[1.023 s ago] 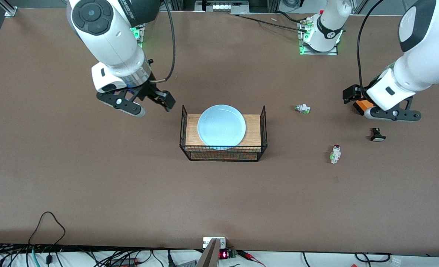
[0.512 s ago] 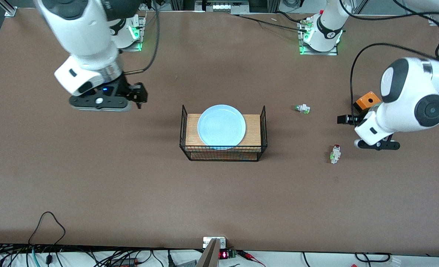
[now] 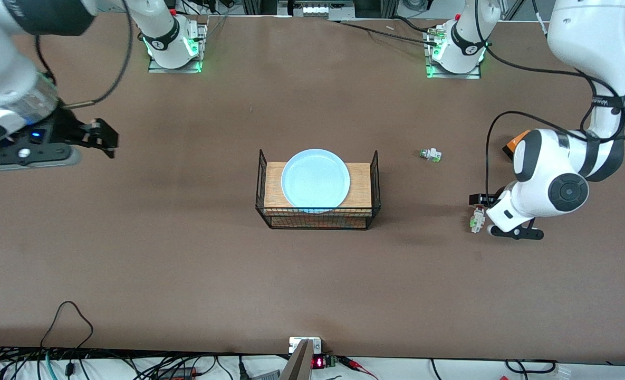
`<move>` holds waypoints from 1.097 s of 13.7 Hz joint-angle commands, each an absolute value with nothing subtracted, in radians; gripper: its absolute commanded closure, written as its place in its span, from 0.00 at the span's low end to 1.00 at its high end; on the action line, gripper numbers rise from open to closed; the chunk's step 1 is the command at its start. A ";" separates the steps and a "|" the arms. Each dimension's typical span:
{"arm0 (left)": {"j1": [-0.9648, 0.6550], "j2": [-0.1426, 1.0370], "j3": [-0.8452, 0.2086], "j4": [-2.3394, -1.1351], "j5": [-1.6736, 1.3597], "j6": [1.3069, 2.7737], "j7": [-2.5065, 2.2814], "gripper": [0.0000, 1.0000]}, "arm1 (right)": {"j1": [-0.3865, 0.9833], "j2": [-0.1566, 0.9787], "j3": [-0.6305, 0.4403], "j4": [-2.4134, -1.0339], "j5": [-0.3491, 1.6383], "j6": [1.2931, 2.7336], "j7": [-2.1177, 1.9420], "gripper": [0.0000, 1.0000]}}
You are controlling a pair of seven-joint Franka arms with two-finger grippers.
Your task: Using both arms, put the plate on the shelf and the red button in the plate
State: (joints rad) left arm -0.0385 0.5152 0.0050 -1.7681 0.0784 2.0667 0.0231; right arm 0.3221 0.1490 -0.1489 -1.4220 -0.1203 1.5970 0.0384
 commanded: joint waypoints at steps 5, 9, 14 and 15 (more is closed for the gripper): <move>-0.032 0.623 -0.002 -1.770 0.100 2.207 0.098 0.00 | 0.244 0.060 -0.132 -1.548 -0.135 1.536 0.043 0.00; -0.038 0.629 -0.002 -1.763 0.100 2.201 0.097 0.46 | 0.201 0.067 -0.132 -1.572 -0.120 1.549 0.035 0.00; -0.038 0.655 0.000 -1.737 0.107 2.201 0.107 0.57 | 0.207 0.100 -0.129 -1.568 -0.115 1.702 0.041 0.00; -0.029 0.670 -0.002 -1.729 0.107 2.203 0.126 0.57 | 0.207 0.098 -0.130 -1.568 -0.076 1.713 0.043 0.00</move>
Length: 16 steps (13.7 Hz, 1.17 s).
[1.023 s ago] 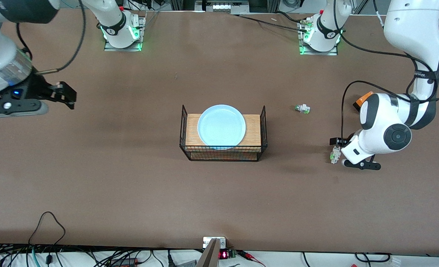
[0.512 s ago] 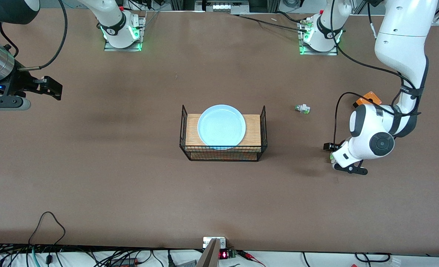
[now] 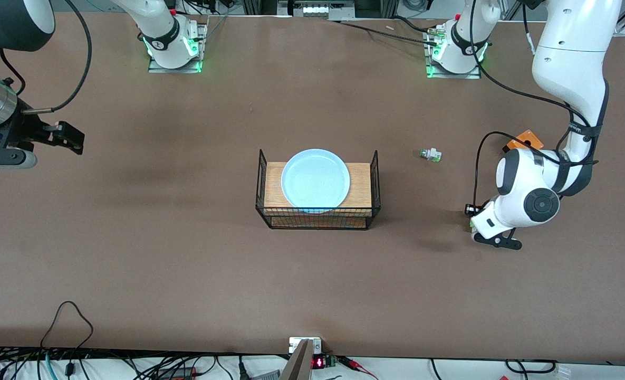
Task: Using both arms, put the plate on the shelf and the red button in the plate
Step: 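Grasp the white switch with red button using the left gripper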
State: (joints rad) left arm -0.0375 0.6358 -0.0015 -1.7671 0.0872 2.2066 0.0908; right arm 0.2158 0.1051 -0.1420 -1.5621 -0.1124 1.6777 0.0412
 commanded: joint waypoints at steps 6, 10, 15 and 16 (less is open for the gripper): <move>-0.038 0.623 -0.011 -1.707 0.107 2.157 0.135 0.89 | 0.198 0.078 -0.135 -1.568 0.086 1.661 0.040 0.00; -0.066 0.571 -0.055 -1.536 0.095 1.886 0.120 0.90 | 0.137 0.046 -0.137 -1.580 0.083 1.617 0.029 0.00; -0.066 0.494 -0.234 -1.364 0.045 1.560 -0.137 0.90 | 0.114 0.034 -0.158 -1.603 0.068 1.566 0.002 0.00; -0.067 0.480 -0.280 -1.333 0.043 1.525 -0.208 0.90 | 0.121 0.037 -0.158 -1.600 0.033 1.566 -0.049 0.00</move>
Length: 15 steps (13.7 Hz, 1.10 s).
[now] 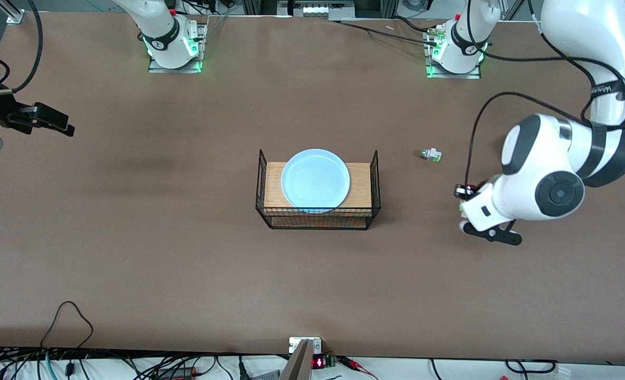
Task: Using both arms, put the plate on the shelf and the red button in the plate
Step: 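Carry the switch over the plate and lower it with the left gripper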
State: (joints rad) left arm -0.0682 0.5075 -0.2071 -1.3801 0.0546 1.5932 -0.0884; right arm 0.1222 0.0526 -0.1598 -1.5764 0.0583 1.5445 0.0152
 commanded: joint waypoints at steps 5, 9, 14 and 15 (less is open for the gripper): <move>-0.071 0.485 -0.529 -1.243 -0.098 1.477 -0.589 0.90 | 0.117 0.067 -0.156 -1.546 0.032 1.546 -0.060 0.00; -0.208 0.566 -0.546 -1.247 -0.100 1.725 -0.722 0.90 | 0.118 0.069 -0.152 -1.536 0.025 1.562 -0.057 0.00; -0.346 0.681 -0.483 -1.249 -0.026 1.879 -0.792 0.89 | 0.109 0.112 -0.158 -1.489 0.025 1.575 -0.057 0.00; -0.351 0.699 -0.480 -1.250 0.003 1.923 -0.776 0.87 | 0.115 0.112 -0.158 -1.489 0.025 1.574 -0.057 0.00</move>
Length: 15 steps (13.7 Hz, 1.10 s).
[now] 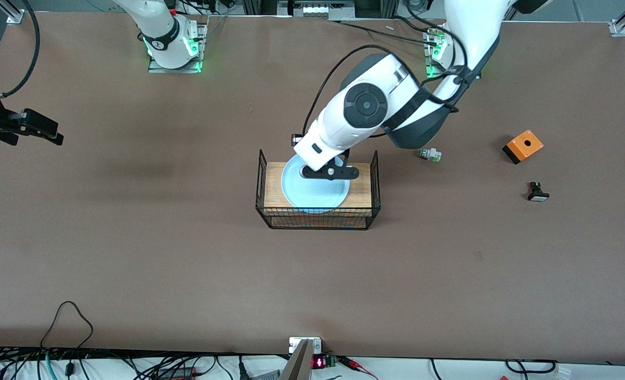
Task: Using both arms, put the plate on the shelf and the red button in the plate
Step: 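Carry the switch over the plate and lower it with the left gripper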
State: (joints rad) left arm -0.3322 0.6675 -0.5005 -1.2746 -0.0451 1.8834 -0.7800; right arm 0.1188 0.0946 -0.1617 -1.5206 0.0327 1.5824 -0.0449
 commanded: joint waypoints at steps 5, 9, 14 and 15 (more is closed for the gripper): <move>-0.344 0.727 -0.482 -1.255 0.006 1.985 -0.778 0.00 | 0.121 0.112 -0.153 -1.489 0.026 1.575 -0.057 0.00; -0.302 0.687 -0.488 -1.249 0.000 1.964 -0.782 0.00 | 0.121 0.113 -0.150 -1.489 0.025 1.578 -0.057 0.00; -0.220 0.556 -0.494 -1.244 0.011 1.728 -0.746 0.00 | 0.120 0.114 -0.152 -1.489 0.026 1.582 -0.057 0.00; -0.201 0.531 -0.489 -1.243 0.011 1.654 -0.697 0.00 | 0.120 0.114 -0.152 -1.489 0.026 1.580 -0.058 0.00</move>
State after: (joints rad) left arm -0.2402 0.5959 -0.4859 -1.2275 -0.0050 1.7544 -0.7581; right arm 0.1226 0.1089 -0.1555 -1.5067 0.0327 1.5846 -0.0450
